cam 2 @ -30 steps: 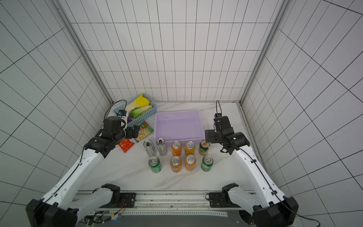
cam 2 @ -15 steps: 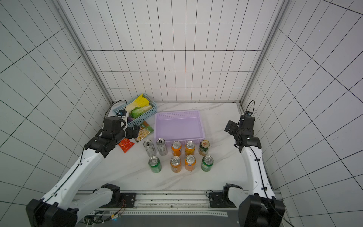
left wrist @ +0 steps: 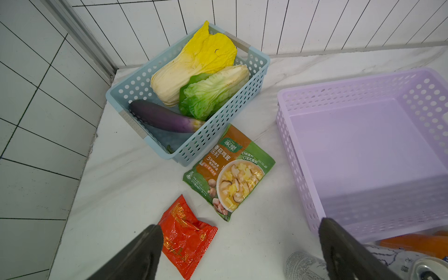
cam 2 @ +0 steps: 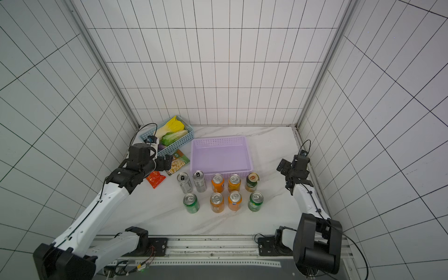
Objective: Take out the drinks from the basket
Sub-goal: Reset both arms
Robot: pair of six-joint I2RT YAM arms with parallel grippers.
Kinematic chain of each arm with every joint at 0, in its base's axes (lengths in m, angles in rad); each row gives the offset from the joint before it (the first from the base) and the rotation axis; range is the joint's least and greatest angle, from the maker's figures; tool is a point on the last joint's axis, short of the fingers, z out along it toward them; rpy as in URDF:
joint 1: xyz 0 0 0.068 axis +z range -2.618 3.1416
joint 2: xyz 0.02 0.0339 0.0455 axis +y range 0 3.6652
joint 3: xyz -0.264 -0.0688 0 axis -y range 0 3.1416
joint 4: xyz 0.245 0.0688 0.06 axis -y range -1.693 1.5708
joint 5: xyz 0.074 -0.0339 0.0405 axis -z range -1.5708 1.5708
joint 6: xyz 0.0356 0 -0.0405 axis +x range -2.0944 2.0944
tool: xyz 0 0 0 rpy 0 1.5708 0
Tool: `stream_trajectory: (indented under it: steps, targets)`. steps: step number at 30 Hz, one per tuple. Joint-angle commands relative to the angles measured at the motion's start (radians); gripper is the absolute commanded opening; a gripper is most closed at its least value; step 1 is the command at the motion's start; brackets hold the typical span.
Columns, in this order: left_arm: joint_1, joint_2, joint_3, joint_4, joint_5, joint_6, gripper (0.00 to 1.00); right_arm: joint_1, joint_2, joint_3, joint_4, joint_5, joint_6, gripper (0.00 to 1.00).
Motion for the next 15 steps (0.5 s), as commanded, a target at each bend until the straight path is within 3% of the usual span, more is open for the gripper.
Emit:
stream_trajectory:
  steps: [1,8,15]
  targets:
    - [0.004,0.005,-0.002,0.018,0.002,0.007,0.98,-0.007,0.049,-0.041,0.205,-0.031,-0.008,0.99]
    - [0.003,0.016,-0.002,0.018,0.001,0.006,0.98,-0.006,0.150,-0.084,0.403,-0.080,-0.031,0.99]
    - [0.003,0.020,-0.002,0.018,0.001,0.006,0.98,0.010,0.190,-0.101,0.488,-0.090,-0.092,0.99]
